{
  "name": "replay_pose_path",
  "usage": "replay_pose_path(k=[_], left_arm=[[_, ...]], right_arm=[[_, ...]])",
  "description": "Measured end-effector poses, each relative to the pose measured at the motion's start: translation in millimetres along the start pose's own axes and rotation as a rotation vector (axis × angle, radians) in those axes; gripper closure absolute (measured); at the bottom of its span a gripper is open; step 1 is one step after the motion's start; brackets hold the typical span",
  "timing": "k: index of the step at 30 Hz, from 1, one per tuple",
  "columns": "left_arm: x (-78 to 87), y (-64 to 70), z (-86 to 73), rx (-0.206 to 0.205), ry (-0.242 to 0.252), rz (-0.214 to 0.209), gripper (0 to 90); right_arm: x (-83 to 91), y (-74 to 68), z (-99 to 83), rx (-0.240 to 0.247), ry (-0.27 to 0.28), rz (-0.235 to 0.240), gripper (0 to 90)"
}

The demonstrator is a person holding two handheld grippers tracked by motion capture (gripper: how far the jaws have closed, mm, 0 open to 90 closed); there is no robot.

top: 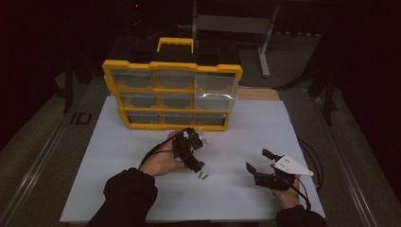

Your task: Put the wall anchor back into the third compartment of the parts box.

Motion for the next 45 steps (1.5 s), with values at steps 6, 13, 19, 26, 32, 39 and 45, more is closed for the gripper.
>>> replay_pose_path(k=[6, 13, 19, 26, 32, 39, 45], left_arm=[[-17.7, 4.3, -5.2, 0.014, -0.024, -0.013, 15.0], [-33.7, 8.5, -10.8, 0.033, -0.045, -0.031, 15.5], [-45.8, 7.4, -16.0, 0.058, -0.063, -0.04, 16.2], [-52.5, 7.3, -20.7, 0.064, -0.085, -0.033, 16.6], [-54.1, 6.9, -25.5, 0.067, -0.099, -0.031, 17.2], [-51.0, 0.2, -29.1, 0.079, -0.1, -0.027, 27.5], [-45.8, -5.0, -30.6, 0.069, -0.098, -0.071, 48.6]], right_arm=[[0.1, 0.0, -0.1, 0.001, -0.001, 0.0, 16.9], [0.3, 0.1, -0.2, 0.001, -0.002, 0.0, 16.9], [0.4, 0.2, -0.1, -0.001, 0.002, -0.002, 16.9], [0.7, 0.2, 0.0, 0.0, 0.001, -0.003, 17.0], [0.6, 0.1, 0.0, 0.001, 0.002, -0.003, 17.0], [0.6, 0.0, 0.0, 0.002, 0.0, -0.003, 17.0], [0.4, 0.0, -0.2, 0.003, -0.001, -0.003, 17.0]])
Point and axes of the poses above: each handheld gripper's, and its own axes: x roughly backward along the jaws, z roughly out of its top, y roughly to its right, the point moved 1 cm from there along -x, roughly forward along the jaws, and after that the axes turned 8 degrees about y, right-handed, at the moved point
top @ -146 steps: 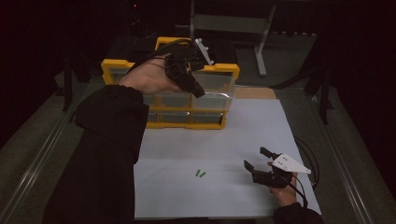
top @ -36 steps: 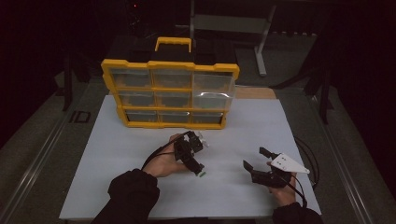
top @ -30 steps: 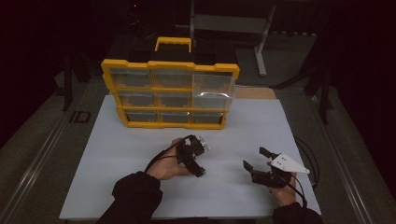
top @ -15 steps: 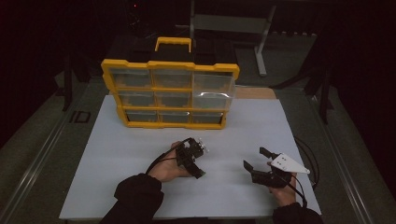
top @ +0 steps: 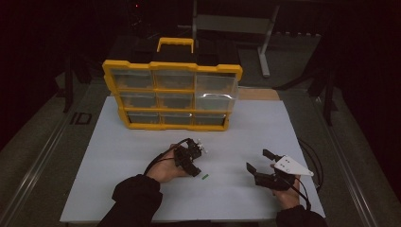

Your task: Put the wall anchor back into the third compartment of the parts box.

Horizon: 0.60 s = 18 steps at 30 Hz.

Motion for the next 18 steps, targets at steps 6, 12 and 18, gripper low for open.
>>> replay_pose_path(k=[6, 12, 18], left_arm=[[0.5, 1.3, 3.9, -0.047, -0.034, -0.027, 62.6], [-0.6, 5.5, 8.5, -0.085, -0.068, -0.049, 72.7], [-2.1, 4.1, 12.0, -0.089, -0.086, -0.069, 80.5]], right_arm=[[-0.3, -0.2, -0.2, 0.0, -0.003, 0.0, 17.0], [-0.3, -0.2, -0.2, 0.0, -0.003, 0.0, 17.0], [-0.3, -0.2, -0.1, 0.002, -0.002, -0.002, 17.1]])
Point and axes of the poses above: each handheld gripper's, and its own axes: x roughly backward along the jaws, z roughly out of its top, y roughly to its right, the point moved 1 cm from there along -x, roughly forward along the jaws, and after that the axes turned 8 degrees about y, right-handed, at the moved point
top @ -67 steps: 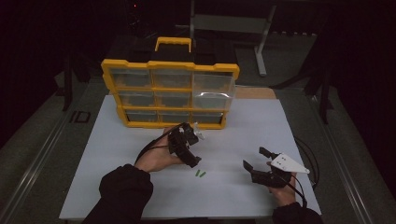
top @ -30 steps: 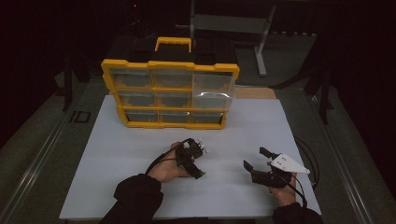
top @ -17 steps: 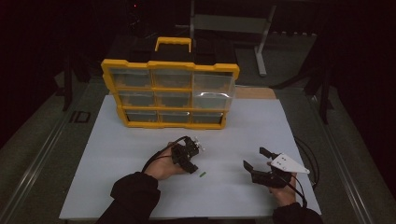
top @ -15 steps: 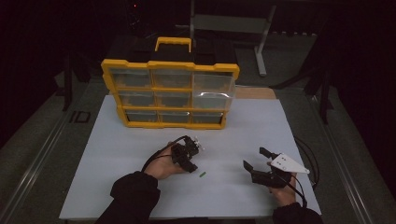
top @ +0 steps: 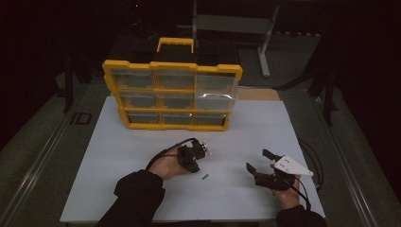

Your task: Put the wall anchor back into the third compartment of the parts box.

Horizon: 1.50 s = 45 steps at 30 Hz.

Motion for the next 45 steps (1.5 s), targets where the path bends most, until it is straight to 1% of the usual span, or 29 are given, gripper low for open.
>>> replay_pose_path(k=[1, 3, 7, 10, 12, 15, 23, 29, 35, 38, 45], left_arm=[[-0.2, -0.4, 0.3, 0.004, -0.003, -0.003, 83.2], [-0.5, -1.0, 1.1, 0.008, -0.007, -0.006, 83.6], [-0.3, 1.4, 1.5, -0.01, -0.012, 0.008, 84.1], [0.0, 0.3, 1.3, -0.012, -0.011, 0.0, 84.2], [0.7, -0.3, 0.9, -0.008, -0.004, -0.012, 84.3], [3.4, -0.6, 1.0, -0.011, 0.007, -0.015, 84.3], [13.4, -0.6, 2.7, -0.018, 0.024, -0.01, 84.2], [23.3, -3.1, 4.5, -0.012, 0.052, -0.014, 84.2], [33.7, -5.2, 5.5, -0.017, 0.063, -0.005, 84.1], [39.7, -6.1, 6.1, -0.018, 0.076, -0.003, 84.0], [49.9, -9.6, 6.4, -0.015, 0.088, -0.001, 83.9]], right_arm=[[0.0, 0.1, -0.1, -0.002, -0.002, 0.001, 17.1], [-0.3, 0.1, -0.2, 0.002, -0.003, 0.0, 17.1], [0.0, 0.0, -0.1, -0.002, -0.001, 0.001, 17.1], [0.0, 0.0, 0.0, 0.001, -0.001, 0.0, 17.1], [0.1, 0.0, 0.0, 0.001, 0.001, 0.001, 17.1], [0.1, 0.3, -0.1, -0.003, 0.0, 0.001, 17.1], [0.3, 0.2, 0.1, -0.002, 0.003, 0.003, 17.1], [0.4, 0.3, 0.1, -0.003, 0.005, 0.005, 17.0], [0.4, 0.3, 0.2, -0.003, 0.008, 0.004, 17.0], [0.5, 0.3, 0.1, -0.004, 0.007, 0.002, 17.0], [0.4, 0.3, 0.1, -0.005, 0.008, 0.001, 16.0]])
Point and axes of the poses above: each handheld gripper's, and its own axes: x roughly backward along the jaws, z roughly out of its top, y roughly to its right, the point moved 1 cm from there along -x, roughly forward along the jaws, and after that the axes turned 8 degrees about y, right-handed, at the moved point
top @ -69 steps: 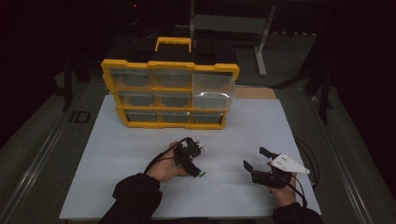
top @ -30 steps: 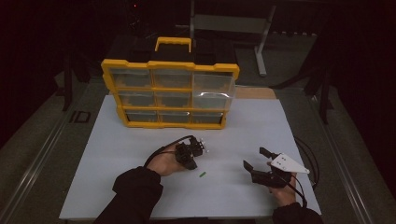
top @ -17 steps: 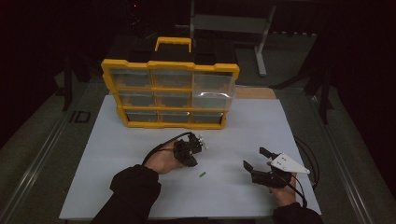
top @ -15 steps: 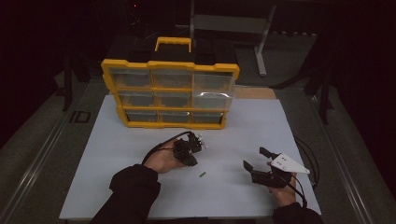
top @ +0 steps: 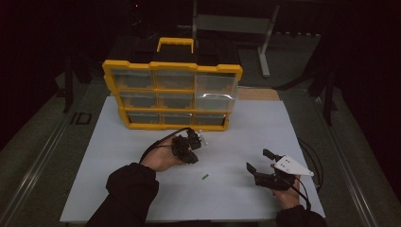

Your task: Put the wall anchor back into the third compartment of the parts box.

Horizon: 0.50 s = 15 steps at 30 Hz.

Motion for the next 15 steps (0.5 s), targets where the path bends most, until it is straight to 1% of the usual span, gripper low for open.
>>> replay_pose_path(k=[9, 10, 15], left_arm=[[14.1, -2.7, 2.5, -0.002, 0.016, 0.015, 83.9], [18.3, -3.3, 3.3, -0.002, 0.021, 0.02, 83.9], [27.8, -5.6, 5.0, -0.008, 0.026, 0.03, 83.7]], right_arm=[[0.4, 0.3, 0.4, 0.001, 0.005, -0.004, 14.1], [0.4, 0.4, 0.4, 0.003, 0.007, -0.005, 13.9], [0.2, 0.7, 0.7, 0.004, 0.006, -0.022, 11.0]])
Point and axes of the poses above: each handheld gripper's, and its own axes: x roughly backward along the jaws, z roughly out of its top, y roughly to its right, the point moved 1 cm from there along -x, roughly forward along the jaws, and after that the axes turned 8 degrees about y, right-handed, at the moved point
